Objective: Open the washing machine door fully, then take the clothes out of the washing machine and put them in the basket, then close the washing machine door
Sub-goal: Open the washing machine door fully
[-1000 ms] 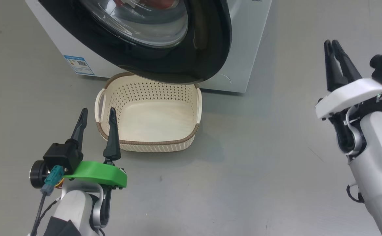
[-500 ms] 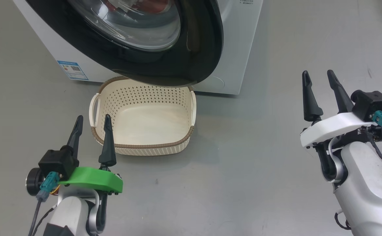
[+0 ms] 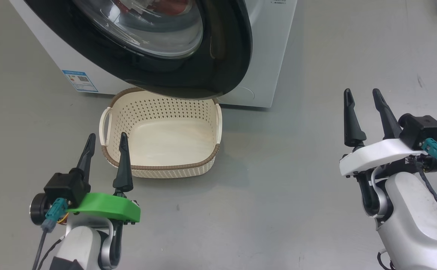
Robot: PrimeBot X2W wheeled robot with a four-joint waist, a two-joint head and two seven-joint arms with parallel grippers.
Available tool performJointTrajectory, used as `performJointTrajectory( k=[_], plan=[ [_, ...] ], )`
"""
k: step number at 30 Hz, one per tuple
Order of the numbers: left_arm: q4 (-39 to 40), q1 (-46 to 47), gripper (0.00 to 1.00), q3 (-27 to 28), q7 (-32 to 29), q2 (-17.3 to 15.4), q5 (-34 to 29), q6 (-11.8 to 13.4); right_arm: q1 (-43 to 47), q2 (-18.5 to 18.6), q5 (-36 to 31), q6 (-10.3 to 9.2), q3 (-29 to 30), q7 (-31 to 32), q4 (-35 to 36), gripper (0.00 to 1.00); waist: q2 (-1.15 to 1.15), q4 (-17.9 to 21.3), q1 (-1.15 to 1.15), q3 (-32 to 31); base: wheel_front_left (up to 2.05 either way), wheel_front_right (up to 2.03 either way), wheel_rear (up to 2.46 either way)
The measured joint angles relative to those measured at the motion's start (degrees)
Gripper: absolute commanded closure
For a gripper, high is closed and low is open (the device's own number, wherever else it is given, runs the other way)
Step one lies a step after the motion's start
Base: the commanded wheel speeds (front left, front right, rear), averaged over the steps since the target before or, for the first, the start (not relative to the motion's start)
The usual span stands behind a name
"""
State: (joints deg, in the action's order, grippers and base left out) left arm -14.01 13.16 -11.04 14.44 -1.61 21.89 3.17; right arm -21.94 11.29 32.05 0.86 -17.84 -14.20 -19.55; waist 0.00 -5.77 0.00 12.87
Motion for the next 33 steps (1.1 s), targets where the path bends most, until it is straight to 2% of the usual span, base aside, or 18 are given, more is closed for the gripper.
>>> performJointTrajectory(
  k=[33],
  plan=[
    [0.0,-0.6,0.0,0.0,0.0,0.0,0.0,-0.5,4.1,-0.6,-3.6,0.02,3.0,0.0,4.7,0.0,0.0,-0.3,0.0,-1.2,0.0,0.0,0.0]
  ],
)
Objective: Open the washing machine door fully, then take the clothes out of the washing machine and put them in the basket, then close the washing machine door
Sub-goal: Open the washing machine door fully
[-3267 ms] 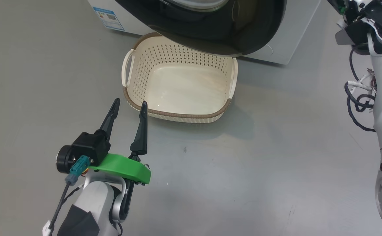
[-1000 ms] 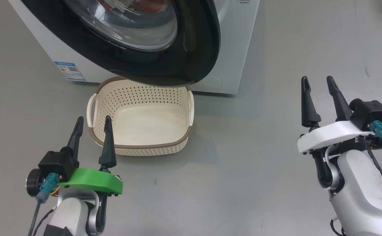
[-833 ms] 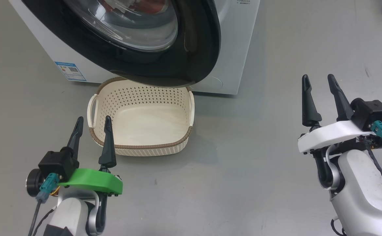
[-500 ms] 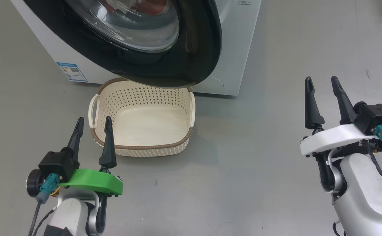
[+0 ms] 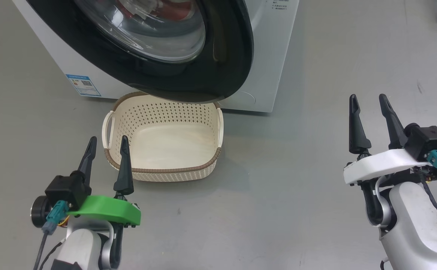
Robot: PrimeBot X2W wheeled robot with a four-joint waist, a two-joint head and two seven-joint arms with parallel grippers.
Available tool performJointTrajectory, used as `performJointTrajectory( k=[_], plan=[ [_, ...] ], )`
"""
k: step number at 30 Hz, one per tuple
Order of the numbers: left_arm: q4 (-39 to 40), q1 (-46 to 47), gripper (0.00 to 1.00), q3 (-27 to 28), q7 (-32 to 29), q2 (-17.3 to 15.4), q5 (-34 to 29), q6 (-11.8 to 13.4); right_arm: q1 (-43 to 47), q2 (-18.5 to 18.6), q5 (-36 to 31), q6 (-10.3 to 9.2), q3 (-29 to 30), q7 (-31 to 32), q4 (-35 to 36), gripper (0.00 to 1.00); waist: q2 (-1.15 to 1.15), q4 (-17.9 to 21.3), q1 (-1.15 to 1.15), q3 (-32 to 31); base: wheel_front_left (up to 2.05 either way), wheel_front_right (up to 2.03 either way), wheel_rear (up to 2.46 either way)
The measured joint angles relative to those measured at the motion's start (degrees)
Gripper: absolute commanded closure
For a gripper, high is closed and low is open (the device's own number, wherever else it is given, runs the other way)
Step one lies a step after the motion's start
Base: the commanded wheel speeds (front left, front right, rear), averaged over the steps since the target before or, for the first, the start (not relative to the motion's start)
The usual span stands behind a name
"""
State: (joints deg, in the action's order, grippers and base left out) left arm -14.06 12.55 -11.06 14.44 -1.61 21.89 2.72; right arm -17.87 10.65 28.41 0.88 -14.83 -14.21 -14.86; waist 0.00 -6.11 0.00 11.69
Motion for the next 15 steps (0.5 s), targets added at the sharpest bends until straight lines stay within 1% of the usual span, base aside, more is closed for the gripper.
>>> performJointTrajectory(
  k=[15],
  plan=[
    [0.0,-0.3,0.0,-0.1,0.0,0.0,-0.2,0.0,0.9,-0.2,-0.9,0.04,1.0,0.0,0.8,0.0,0.0,-0.1,0.0,0.0,0.0,0.0,0.0]
  ],
)
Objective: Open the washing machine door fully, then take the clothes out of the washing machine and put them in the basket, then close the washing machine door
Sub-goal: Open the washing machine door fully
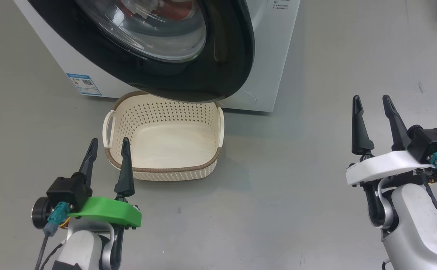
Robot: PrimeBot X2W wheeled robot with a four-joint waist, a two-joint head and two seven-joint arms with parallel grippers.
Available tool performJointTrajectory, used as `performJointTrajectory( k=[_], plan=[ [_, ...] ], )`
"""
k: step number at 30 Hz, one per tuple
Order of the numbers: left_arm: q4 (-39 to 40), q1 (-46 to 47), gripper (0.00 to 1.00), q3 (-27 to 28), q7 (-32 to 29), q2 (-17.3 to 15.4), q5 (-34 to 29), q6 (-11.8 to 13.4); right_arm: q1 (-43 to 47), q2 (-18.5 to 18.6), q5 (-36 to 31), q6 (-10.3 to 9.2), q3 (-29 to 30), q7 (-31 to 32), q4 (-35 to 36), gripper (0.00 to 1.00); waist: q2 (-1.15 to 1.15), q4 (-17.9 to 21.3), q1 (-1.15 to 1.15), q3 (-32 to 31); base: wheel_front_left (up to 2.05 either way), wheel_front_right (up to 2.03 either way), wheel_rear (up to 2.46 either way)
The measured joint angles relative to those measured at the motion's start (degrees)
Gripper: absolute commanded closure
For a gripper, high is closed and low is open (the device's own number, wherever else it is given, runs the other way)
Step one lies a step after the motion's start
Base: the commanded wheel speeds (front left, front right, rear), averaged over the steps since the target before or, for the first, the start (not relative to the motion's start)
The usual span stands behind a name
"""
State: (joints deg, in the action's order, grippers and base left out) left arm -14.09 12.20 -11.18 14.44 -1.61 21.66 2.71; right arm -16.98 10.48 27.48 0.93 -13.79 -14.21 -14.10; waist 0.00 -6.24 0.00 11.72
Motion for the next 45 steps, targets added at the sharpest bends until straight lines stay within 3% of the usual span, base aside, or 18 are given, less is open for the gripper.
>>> performJointTrajectory(
  k=[10,25,26,27,33,45],
  plan=[
    [0.8,0.0,0.0,-0.3,0.0,0.0,0.0,0.0,-0.7,1.4,-2.2,0.78,-0.5,-0.2,0.7,0.0,0.0,-0.3,0.0,1.9,0.0,0.0,0.0],
    [1.4,1.5,0.0,-3.6,0.0,0.0,0.5,-0.1,-13.1,4.1,-1.7,3.35,-0.5,3.4,0.5,0.0,0.0,-2.4,0.0,5.9,0.0,0.0,0.0],
    [1.4,1.7,0.0,-3.7,0.0,0.0,0.5,-0.1,-14.2,4.1,-1.1,3.71,-0.4,4.0,0.4,0.07,0.0,-2.6,0.0,6.2,0.0,0.0,0.0],
    [1.5,1.9,0.0,-3.8,0.0,0.0,0.5,-0.1,-15.2,4.0,-0.4,3.82,-0.4,4.7,0.3,0.98,0.0,-2.8,0.0,6.5,0.0,0.0,0.0],
    [1.7,3.1,0.0,-4.8,0.0,0.0,1.3,-0.1,-22.3,2.3,7.1,4.99,1.1,9.7,-0.8,1.0,0.0,-4.2,0.0,8.6,0.0,0.0,0.0],
    [1.8,5.2,0.0,-6.9,0.0,0.0,2.1,0.0,-32.4,-2.2,26.6,5.06,6.7,23.5,-6.0,1.0,0.0,-6.9,0.0,11.9,0.0,0.0,0.0]
  ],
)
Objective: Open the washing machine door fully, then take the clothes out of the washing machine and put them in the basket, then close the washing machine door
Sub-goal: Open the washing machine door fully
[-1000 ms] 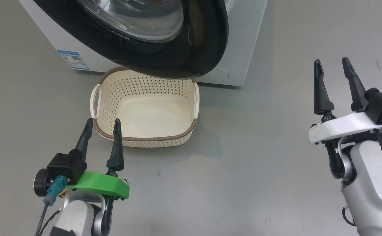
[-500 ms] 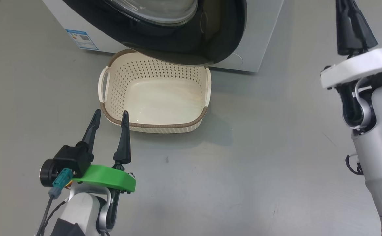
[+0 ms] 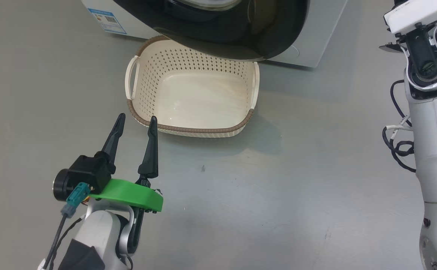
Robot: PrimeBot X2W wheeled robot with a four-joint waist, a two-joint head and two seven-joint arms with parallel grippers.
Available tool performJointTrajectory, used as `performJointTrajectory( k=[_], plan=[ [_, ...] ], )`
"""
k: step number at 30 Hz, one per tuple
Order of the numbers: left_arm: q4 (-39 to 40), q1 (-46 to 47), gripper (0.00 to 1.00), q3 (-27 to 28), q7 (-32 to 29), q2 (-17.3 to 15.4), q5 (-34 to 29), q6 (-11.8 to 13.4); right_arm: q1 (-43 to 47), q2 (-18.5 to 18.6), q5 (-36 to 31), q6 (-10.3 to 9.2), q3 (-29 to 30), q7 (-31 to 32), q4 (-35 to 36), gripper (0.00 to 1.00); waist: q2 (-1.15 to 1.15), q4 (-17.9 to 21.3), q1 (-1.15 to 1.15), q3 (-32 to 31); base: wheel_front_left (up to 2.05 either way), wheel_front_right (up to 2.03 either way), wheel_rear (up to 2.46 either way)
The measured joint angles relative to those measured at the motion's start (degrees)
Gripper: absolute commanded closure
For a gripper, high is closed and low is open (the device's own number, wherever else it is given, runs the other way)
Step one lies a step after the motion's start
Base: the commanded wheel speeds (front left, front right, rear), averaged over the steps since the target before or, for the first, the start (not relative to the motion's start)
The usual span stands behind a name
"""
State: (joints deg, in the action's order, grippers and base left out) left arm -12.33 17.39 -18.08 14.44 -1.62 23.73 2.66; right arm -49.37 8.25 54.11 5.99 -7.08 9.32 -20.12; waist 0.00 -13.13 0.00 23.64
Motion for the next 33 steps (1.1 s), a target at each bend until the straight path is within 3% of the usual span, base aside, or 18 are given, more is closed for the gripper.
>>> performJointTrajectory(
  k=[8,13,18,24,33],
  plan=[
    [-0.1,0.2,0.0,-0.4,0.0,0.0,0.7,0.1,-3.7,-2.6,12.8,-1.22,3.7,11.2,-5.4,1.0,0.0,-1.7,0.0,1.0,0.0,0.0,0.0],
    [0.0,0.2,0.0,-0.5,0.0,0.0,1.0,0.1,-6.5,-3.0,18.5,-5.05,5.4,17.7,-7.9,1.0,0.0,-2.1,0.0,1.2,0.0,0.0,0.0],
    [0.0,0.2,0.0,-0.6,0.0,0.0,1.1,0.4,-8.2,-3.0,20.7,-6.77,5.7,21.8,-9.1,1.0,0.0,-2.3,0.0,1.4,0.0,0.0,0.0],
    [0.0,0.3,0.0,-0.8,0.0,0.0,1.6,0.5,-9.3,-3.1,24.1,-10.26,6.6,25.8,-10.7,1.0,0.0,-2.5,0.0,1.6,0.0,0.0,0.0],
    [0.0,0.3,0.0,-1.9,0.0,0.0,1.6,0.6,-11.6,-3.1,25.2,-12.23,6.8,29.1,-13.3,1.0,0.0,-2.9,0.0,2.0,0.0,0.0,0.0]
  ],
)
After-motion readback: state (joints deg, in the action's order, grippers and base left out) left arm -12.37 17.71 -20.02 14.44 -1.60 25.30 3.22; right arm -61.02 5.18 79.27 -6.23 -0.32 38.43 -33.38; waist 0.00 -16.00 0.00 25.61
